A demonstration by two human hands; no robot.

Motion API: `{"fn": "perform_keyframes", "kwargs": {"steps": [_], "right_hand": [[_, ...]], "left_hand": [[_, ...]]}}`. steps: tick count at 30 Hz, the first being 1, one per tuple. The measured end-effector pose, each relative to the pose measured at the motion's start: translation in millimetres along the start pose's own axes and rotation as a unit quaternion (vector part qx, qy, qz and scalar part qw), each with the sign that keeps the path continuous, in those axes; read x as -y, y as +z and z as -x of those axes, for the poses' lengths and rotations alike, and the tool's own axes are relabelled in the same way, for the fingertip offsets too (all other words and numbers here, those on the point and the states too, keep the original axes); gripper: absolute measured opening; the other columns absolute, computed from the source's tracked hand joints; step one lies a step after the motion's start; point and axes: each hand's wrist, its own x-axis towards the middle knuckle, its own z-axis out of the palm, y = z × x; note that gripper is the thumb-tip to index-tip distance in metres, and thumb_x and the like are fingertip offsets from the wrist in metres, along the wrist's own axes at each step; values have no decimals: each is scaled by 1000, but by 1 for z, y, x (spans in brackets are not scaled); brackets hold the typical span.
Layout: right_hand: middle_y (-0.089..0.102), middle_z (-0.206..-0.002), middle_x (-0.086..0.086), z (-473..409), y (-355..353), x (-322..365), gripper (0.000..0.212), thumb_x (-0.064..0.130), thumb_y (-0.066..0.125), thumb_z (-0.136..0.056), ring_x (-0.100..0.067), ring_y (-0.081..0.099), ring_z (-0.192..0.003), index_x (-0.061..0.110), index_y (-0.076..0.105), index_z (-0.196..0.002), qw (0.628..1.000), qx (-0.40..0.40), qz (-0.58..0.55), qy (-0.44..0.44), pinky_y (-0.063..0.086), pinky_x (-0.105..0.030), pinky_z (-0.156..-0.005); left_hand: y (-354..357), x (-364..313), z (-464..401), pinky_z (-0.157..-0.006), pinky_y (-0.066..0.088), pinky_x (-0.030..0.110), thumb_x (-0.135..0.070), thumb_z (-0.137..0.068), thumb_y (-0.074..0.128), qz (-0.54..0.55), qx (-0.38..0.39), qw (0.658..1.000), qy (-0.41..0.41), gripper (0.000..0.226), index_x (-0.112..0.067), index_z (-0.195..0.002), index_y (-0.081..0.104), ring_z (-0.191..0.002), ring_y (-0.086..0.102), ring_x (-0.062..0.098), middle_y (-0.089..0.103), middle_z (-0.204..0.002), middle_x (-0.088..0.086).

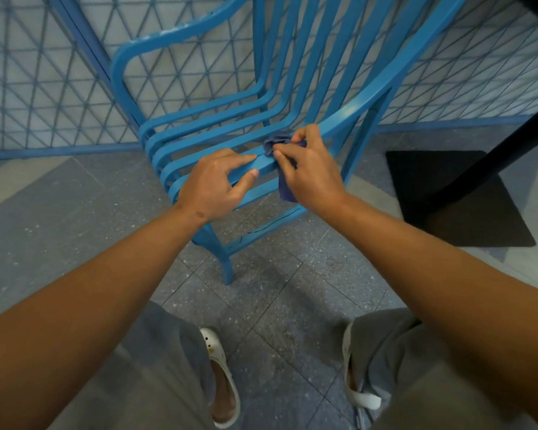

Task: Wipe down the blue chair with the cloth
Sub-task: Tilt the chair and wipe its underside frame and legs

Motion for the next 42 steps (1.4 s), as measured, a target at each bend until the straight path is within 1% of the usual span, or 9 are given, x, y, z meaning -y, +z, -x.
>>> {"fn": "perform_keyframes", "kwargs": {"steps": [6,11,19,23,26,29,32,38,42], "right_hand": [[48,-113,-9,-11,-24,-30,22,28,63,-99,-10,45,-96,13,77,-107,995,-42,-25,90,37,-22,-83],[58,-96,3,28,-17,-23,16,27,65,-98,-10,52,-91,17,77,-102,992,79,-73,71,36,-23,-78],[69,-83,11,74,22,-58,26,30,55,-104,-2,63,-76,28,67,-81,931,185,-196,246,43,-18,-71],[71,-87,-2,77,39,-58,31,27,51,-105,-7,62,-74,11,72,-89,906,199,-230,295,46,-19,-69],[68,-95,-14,81,55,-59,33,18,45,-103,-10,57,-75,-6,68,-102,882,185,-255,351,43,-12,-61],[69,-94,-1,88,78,-54,28,11,43,-103,3,60,-75,7,70,-98,876,212,-264,343,45,-13,-70],[68,-98,11,101,106,-46,20,10,52,-102,6,61,-86,21,69,-105,882,245,-260,307,45,-8,-75],[67,-109,6,119,159,-27,31,17,69,-94,-3,62,-94,14,63,-124,924,212,-204,246,50,-18,-85],[71,-119,-3,114,195,-18,31,20,71,-92,-18,65,-107,16,68,-123,943,173,-171,228,51,-28,-93]], "left_hand": [[2,3,2,-80,47,21,-32,-96,65,23,-36,999,5,32,-10,-117,75,-92,65,15,71,-101,3],[3,5,10,-84,41,9,-28,-96,66,28,-49,998,2,29,-9,-116,74,-93,62,11,68,-102,2],[1,-32,85,-96,46,28,-5,-91,70,20,-144,989,22,18,2,-107,71,-105,58,21,64,-107,16],[16,-36,104,-74,51,20,-14,-91,72,159,-50,973,-158,9,-13,-100,71,-82,65,10,69,-87,-3],[43,0,120,-56,43,13,-38,-90,71,169,87,907,-376,18,-22,-82,70,-63,61,4,64,-66,-11],[68,39,134,-60,40,29,-53,-91,65,139,103,849,-498,38,-15,-87,65,-71,59,18,62,-72,-5],[84,58,141,-78,42,28,-52,-92,64,139,26,855,-498,49,-15,-124,55,-100,62,16,64,-112,-1],[99,58,144,-59,44,15,-33,-102,55,167,-27,886,-432,16,-17,-104,54,-69,57,-16,58,-84,-9],[106,60,147,-65,43,11,-33,-105,50,137,-32,892,-430,20,-13,-107,54,-79,54,-1,60,-98,0]]}}
